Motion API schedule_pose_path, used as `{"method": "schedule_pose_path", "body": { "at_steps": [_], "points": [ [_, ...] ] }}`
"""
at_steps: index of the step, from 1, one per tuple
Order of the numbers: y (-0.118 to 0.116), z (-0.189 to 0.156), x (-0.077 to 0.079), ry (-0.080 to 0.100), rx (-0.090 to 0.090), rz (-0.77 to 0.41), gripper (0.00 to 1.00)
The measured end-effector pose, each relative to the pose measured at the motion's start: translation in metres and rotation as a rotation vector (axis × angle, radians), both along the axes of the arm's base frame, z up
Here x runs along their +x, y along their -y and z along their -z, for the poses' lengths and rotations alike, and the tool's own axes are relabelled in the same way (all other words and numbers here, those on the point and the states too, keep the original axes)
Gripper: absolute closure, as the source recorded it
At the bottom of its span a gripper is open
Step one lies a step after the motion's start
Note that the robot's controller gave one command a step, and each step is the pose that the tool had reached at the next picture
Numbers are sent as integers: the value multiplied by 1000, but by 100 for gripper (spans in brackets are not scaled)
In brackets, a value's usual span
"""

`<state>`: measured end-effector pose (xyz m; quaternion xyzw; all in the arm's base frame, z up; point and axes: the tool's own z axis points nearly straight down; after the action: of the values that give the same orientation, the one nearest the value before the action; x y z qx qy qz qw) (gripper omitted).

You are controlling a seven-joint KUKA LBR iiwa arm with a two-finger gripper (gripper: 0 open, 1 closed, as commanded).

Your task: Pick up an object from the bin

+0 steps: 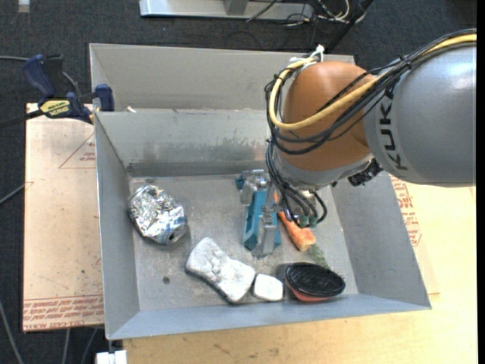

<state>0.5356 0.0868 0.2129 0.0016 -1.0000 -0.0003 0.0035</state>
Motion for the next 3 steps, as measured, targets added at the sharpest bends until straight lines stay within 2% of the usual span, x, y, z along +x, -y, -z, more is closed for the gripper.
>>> {"method": "schedule_pose_path", "body": {
  "at_steps": [1,2,3],
  "points": [
    [0,-4,2,8,1,2,0],
    [8,29,11,12,2,-70,0],
    [24,81,16,13,2,-150,0]
  ]
}}
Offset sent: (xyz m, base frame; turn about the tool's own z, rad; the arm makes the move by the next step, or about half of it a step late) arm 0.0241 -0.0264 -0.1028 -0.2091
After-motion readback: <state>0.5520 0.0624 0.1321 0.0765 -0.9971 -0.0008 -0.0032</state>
